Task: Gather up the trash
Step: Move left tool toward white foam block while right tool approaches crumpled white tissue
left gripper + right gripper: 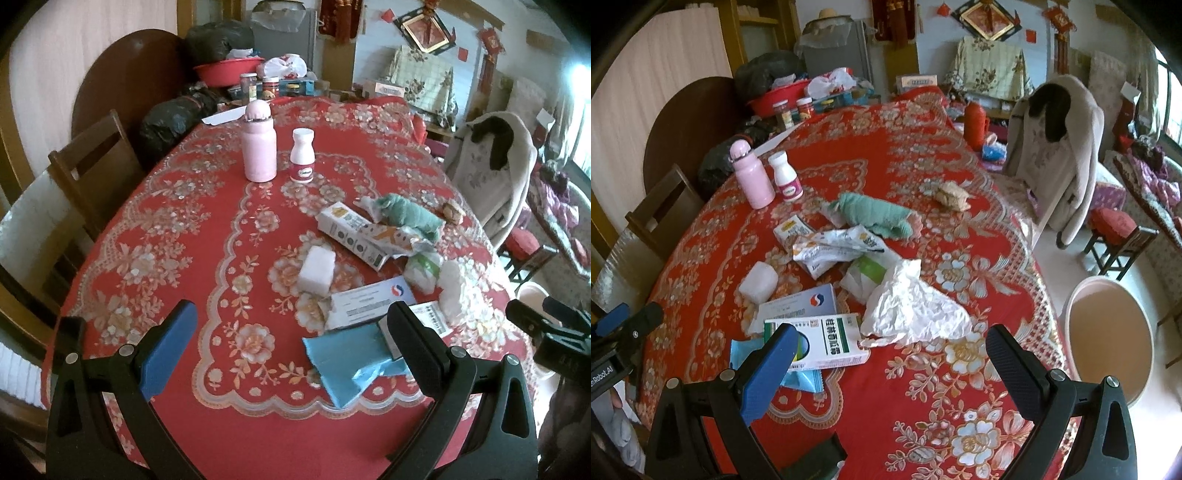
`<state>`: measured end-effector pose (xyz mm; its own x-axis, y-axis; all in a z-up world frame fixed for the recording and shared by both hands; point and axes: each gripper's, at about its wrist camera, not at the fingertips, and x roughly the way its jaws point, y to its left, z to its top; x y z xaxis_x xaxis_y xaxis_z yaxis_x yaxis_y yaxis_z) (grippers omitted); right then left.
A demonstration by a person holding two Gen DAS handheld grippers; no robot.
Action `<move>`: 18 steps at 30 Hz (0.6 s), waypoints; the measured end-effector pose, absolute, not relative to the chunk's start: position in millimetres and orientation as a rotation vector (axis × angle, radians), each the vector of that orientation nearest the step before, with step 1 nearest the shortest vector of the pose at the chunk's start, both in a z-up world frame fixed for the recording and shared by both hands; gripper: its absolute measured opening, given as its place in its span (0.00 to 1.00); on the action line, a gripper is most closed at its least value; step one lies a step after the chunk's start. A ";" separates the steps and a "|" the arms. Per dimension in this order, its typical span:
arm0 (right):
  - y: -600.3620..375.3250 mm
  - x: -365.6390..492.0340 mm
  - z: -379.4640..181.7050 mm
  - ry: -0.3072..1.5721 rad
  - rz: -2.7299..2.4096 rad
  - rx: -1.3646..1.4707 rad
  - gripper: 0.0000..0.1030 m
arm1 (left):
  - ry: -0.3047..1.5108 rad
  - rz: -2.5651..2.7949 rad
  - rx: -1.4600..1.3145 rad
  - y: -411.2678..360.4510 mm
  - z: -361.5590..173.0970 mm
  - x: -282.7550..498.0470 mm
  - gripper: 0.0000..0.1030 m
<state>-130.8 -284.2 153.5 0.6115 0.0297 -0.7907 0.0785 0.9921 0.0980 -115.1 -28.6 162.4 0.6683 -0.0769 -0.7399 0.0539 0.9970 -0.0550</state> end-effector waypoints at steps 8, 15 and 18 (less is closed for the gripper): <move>-299.3 -113.6 129.2 0.962 -0.040 0.157 0.98 | 0.902 -0.087 -0.052 -15.1 145.4 -83.9 0.99; -318.3 -84.6 105.9 1.015 -0.010 0.288 0.94 | 0.951 -0.129 -0.045 -20.7 125.1 -47.8 0.99; -321.9 -68.5 96.0 1.046 -0.004 0.313 0.84 | 1.007 -0.172 -0.056 -24.9 110.5 -24.5 0.99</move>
<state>-68.5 -321.9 96.0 0.5052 0.1445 -0.8508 0.1513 0.9558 0.2522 -24.5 -24.9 110.5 0.5222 -0.1691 -0.8359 0.1176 0.9851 -0.1258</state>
